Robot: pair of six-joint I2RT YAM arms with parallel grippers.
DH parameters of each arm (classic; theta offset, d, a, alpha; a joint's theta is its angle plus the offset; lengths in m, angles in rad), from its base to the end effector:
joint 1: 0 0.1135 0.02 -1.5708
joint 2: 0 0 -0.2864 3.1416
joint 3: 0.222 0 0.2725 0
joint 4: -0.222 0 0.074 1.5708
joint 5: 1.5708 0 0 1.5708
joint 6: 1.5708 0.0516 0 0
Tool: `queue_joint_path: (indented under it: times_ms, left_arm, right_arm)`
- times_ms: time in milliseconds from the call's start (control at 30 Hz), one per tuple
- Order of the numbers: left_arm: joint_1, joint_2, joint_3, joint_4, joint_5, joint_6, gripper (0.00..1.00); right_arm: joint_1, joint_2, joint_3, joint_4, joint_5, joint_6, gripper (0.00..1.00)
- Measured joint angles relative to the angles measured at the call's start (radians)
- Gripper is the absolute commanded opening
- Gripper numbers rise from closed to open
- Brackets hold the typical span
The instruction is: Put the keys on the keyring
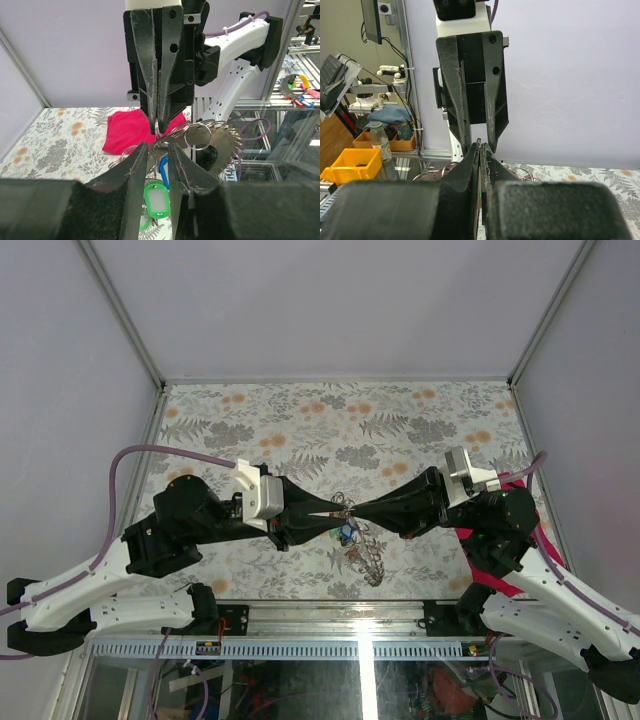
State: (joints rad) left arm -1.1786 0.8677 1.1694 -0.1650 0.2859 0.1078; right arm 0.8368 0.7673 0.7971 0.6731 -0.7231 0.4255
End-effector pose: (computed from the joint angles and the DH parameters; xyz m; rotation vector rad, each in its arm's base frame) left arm 0.0604 -0.1840 0.4851 1.1064 1.0600 -1.0717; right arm 0.0843 0.1444 0.4531 -0.9155 0.7414 1.4408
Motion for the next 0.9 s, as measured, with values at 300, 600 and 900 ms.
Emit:
queue_joint_path:
  times_ms: [300,600,900]
  left_arm:
    - [0.0,0.005,0.0,0.0,0.026,0.0,0.27]
    - [0.0,0.02,0.0,0.011,0.024,-0.002,0.16]
    - [0.0,0.04,0.0,0.016,0.019,-0.007,0.0]
  right_arm:
    - [0.0,0.0,0.0,-0.002,0.0,-0.006,0.0]
    - [0.0,0.0,0.0,-0.002,0.0,-0.006,0.0]
    - [0.0,0.0,0.0,-0.004,-0.002,-0.015,0.0]
